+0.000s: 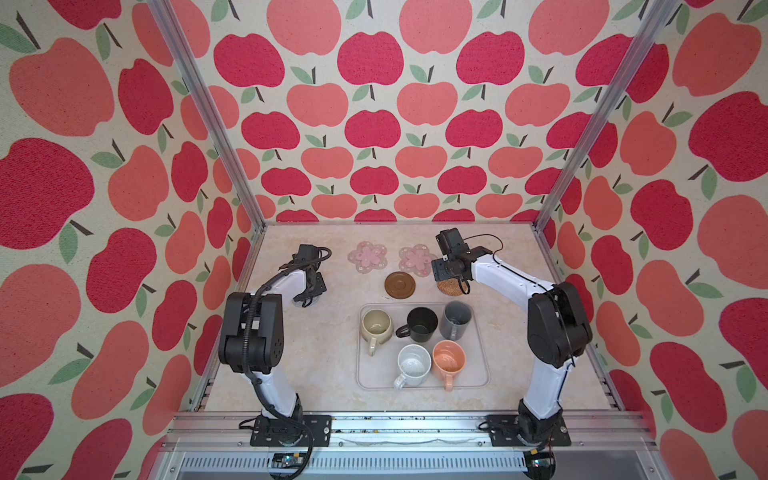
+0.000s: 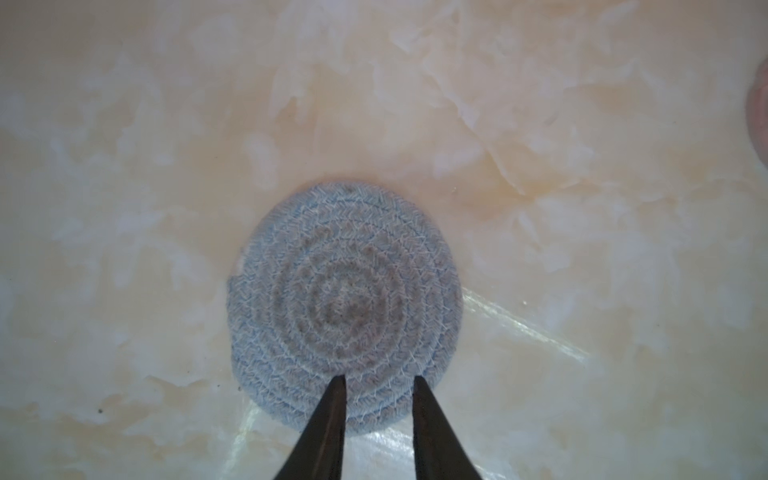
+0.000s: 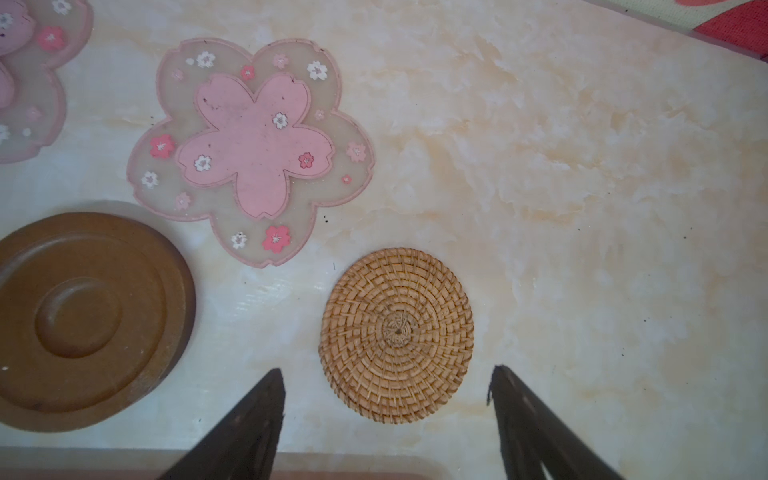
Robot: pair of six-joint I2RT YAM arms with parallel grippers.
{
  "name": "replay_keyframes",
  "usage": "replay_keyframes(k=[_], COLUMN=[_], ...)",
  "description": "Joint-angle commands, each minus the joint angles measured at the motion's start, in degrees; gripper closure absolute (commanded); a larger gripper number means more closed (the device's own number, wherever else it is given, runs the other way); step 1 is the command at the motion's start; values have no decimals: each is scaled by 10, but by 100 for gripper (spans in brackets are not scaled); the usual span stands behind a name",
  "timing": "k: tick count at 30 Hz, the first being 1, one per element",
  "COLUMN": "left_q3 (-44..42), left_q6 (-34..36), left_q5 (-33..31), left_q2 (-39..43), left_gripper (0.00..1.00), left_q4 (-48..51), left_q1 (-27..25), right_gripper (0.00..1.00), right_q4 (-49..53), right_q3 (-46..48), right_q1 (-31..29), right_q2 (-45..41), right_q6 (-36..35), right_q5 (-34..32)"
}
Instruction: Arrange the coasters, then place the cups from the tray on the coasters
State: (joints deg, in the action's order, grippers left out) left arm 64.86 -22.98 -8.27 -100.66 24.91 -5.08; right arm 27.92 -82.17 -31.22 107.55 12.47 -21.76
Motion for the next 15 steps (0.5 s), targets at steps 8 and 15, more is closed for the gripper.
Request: replay_keyframes(k=[8,15], left_q3=[26,33], left_q6=[23,19], left_q5=[38,66], left_q2=[57,68], left_gripper=[68,68], left_q4=[9,10], left_q1=[-16,-31], right_gripper=[37,56], right_q4=[-15,-38], right_q3=[36,48], right_q1=[11,21], right_q2=[-22,-2], right_q6=[27,42], right_q5=[10,24])
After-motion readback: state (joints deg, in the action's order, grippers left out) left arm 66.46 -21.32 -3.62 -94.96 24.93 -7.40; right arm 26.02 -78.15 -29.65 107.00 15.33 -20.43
